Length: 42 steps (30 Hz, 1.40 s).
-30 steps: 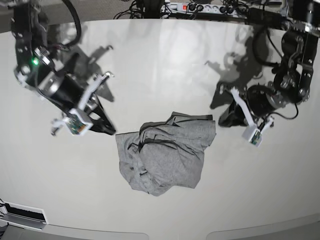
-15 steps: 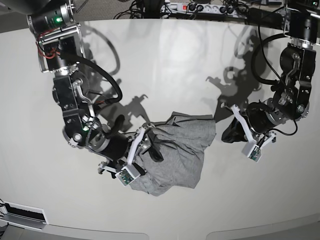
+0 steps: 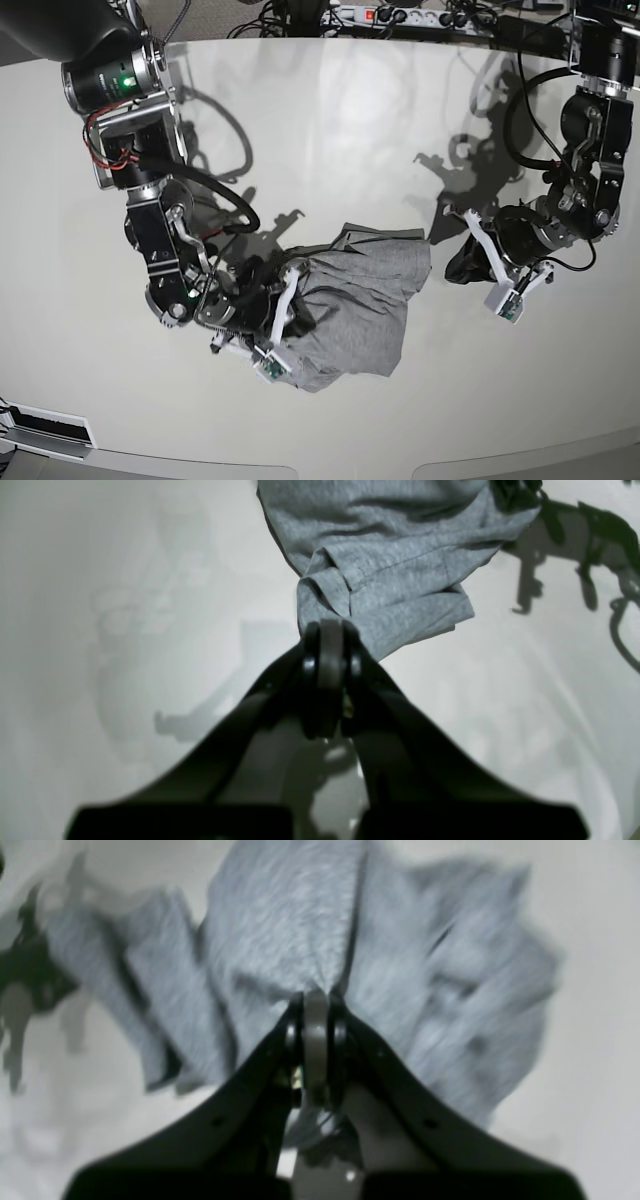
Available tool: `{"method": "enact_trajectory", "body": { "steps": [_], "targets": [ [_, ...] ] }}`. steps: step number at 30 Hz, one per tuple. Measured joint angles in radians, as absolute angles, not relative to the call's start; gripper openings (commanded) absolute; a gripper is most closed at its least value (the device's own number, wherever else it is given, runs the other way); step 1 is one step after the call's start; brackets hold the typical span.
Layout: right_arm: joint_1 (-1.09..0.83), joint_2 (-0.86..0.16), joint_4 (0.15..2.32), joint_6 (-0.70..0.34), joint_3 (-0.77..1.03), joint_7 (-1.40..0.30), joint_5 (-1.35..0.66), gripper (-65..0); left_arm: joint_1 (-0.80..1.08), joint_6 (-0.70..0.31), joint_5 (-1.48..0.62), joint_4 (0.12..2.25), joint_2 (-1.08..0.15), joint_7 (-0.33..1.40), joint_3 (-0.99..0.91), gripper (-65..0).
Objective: Layout the t-shirt on the table in an organized manner, then fold the t-shirt properly
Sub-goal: 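Drag the grey t-shirt with the right gripper away from the left arm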
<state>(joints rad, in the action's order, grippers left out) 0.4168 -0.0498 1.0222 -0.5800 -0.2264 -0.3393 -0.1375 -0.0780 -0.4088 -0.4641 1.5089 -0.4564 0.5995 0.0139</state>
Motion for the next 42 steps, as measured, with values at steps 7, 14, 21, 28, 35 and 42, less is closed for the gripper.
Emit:
{"method": "enact_trajectory", "body": {
  "steps": [7,14,21,28,35,42],
  "targets": [
    [0.447,-0.055,1.397,-0.643,-0.227,-0.362,-0.144,-65.0,-0.078,-0.409,-0.466,1.509,-0.457,0.6,0.014,-65.0],
    [0.457,-0.086,1.746,-0.386,-0.208,-0.54,-0.131,-65.0,-0.078,-0.458,-0.467,1.509,-0.468,0.601,0.014,-65.0],
    [0.464,-0.082,1.795,-0.327,-0.123,-0.551,-0.144,-65.0,-0.078,-0.465,-0.471,1.509,-0.472,0.602,0.014,-65.0],
    [0.455,-0.109,1.798,-0.068,0.019,-0.621,0.006,-65.0,-0.078,-0.465,-0.471,1.509,-0.473,0.602,0.014,-65.0],
    [0.455,-0.182,1.798,0.052,0.078,-0.662,0.081,-65.0,-0.078,-0.465,-0.471,1.509,-0.473,0.602,0.014,-65.0],
    [0.455,-0.199,1.797,-0.35,0.054,-0.635,-0.228,-65.0,-0.078,-0.465,-0.471,1.509,-0.474,0.602,0.014,-65.0]
  ]
}}
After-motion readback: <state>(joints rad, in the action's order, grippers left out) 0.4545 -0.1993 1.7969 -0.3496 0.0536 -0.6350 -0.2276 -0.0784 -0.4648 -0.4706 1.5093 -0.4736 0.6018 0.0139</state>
